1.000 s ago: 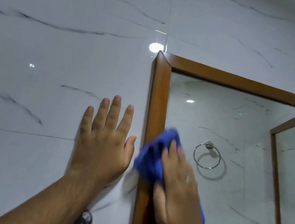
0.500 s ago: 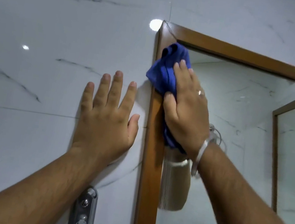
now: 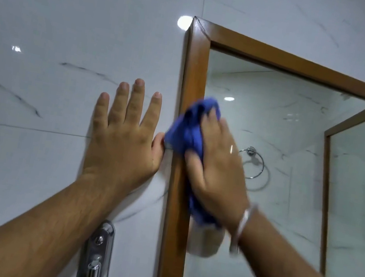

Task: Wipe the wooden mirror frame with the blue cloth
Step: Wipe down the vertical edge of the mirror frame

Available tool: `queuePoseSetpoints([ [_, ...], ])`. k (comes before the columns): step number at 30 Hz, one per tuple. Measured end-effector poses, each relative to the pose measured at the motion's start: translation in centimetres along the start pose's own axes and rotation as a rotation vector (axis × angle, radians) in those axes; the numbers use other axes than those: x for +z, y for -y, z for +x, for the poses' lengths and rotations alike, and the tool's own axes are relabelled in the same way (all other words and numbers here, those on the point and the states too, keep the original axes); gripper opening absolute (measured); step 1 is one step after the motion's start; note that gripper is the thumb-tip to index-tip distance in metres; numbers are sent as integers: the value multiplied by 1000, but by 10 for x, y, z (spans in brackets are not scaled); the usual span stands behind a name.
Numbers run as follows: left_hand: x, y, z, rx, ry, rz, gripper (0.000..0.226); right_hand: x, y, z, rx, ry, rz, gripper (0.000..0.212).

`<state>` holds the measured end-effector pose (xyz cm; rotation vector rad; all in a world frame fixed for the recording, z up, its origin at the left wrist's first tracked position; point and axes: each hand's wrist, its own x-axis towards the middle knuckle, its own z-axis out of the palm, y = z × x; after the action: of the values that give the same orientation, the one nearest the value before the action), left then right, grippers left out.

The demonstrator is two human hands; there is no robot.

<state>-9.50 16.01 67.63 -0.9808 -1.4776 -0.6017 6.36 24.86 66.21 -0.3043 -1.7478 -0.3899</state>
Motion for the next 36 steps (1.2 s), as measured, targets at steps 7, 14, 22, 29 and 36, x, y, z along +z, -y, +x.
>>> queuePoseSetpoints([
  [7, 3, 2, 2, 15, -39, -14, 72, -19, -9, 130, -4, -158, -205, 62],
  [14, 5, 3, 1, 9, -46, -50, 72, 3, -3, 9, 9, -107, -62, 60],
  [22, 11, -32, -74, -31, 62, -79, 73, 44, 49, -273, 174, 232, 2, 44],
  [29, 12, -50, -109, -55, 145, -66, 71, 28, 25, -192, -3, 85, -53, 57],
  [36, 9, -45, -108, -46, 99, -92, 70, 3, -6, 9, 122, -77, -81, 61],
])
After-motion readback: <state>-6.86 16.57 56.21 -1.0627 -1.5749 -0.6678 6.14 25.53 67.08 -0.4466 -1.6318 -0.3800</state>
